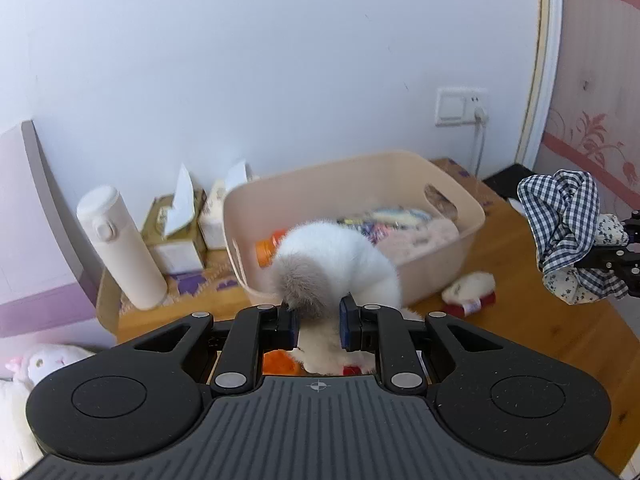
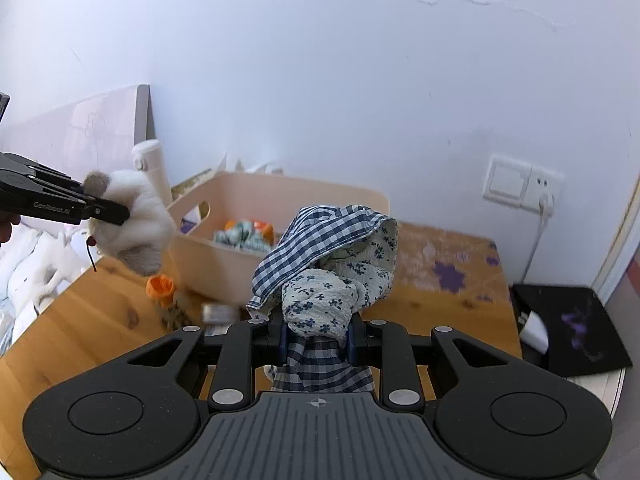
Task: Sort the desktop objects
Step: 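Lift the bunny plush and plaid cloth and carry both over the basket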
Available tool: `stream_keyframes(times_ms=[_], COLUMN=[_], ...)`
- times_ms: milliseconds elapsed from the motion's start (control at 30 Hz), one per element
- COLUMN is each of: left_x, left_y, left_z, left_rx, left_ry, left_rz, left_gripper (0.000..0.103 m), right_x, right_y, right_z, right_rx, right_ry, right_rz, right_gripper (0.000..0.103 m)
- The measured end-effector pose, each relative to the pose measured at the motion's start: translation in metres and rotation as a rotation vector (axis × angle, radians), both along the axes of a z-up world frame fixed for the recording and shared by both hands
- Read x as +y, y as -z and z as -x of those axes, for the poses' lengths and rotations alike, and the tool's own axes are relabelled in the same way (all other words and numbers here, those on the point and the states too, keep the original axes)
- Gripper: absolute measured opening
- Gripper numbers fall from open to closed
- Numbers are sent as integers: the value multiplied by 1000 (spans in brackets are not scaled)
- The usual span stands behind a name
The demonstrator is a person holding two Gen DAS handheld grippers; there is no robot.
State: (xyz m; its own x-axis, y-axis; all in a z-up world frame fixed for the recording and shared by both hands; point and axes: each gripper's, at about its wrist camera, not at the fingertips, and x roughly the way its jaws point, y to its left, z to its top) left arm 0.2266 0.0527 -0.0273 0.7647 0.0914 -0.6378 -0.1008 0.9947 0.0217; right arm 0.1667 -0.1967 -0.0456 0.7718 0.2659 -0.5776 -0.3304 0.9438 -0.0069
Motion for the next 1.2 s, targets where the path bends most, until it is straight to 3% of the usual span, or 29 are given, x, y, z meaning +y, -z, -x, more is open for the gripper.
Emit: stream_keyframes(times_ms=[400, 667, 833, 1200], left_x=[12, 18, 24, 5], left_y=[-15, -8, 6, 43], left_z=[-54, -96, -120, -153], left_rx=[-47, -30, 26, 139], left_ry=[-37, -32, -44, -1], left_rz=[-46, -74, -39, -91], left_gripper=[18, 18, 18, 19], right_x=[-1, 9, 19, 34], right_y=[-25, -23, -15, 19], right_z=[-60, -101, -124, -158], right_rx=[-76, -82, -69, 38], right_ry=[6, 6, -8, -23], right_rz=[0, 16, 24, 1], right_gripper=[24, 24, 24, 24])
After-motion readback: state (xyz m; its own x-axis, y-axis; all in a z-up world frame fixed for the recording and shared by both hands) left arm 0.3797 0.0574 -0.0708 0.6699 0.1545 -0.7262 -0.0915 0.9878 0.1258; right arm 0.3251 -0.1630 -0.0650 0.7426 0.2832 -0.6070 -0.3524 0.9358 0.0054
